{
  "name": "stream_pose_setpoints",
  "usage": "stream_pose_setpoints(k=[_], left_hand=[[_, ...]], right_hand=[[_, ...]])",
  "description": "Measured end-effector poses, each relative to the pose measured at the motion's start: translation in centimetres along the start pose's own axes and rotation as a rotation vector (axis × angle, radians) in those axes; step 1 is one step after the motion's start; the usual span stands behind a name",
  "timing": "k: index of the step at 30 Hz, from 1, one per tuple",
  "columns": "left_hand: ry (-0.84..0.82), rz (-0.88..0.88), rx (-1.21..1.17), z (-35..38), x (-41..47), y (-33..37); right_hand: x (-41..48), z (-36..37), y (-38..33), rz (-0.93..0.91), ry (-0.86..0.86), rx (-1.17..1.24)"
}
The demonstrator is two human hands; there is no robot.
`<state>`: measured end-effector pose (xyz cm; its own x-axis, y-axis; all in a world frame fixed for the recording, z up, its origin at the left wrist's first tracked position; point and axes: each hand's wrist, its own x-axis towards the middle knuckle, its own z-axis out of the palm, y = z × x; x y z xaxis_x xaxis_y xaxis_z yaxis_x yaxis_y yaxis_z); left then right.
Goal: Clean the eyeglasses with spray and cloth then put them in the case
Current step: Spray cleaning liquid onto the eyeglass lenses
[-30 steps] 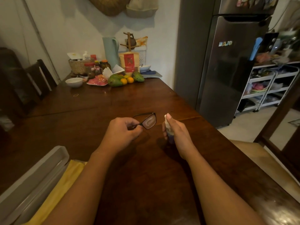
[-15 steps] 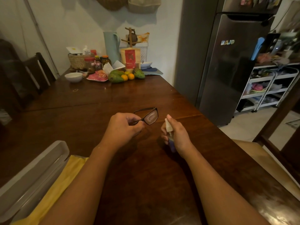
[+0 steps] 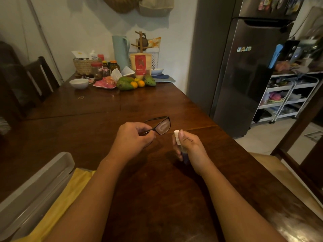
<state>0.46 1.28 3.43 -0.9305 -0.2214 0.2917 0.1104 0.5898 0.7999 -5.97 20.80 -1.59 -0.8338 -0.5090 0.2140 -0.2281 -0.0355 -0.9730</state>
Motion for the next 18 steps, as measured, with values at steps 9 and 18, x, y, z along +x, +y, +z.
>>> stream_pose_setpoints(k=[9,18], left_hand=[[0.001,0.003,-0.009,0.5,0.0,0.3],[-0.029,-0.013,-0.014,1.6,-0.3,1.2]], right_hand=[[0.6,0.0,-0.3,0.112,0.031,0.082],[0.8,0.9,-0.6,0.137,0.297,-0.017]])
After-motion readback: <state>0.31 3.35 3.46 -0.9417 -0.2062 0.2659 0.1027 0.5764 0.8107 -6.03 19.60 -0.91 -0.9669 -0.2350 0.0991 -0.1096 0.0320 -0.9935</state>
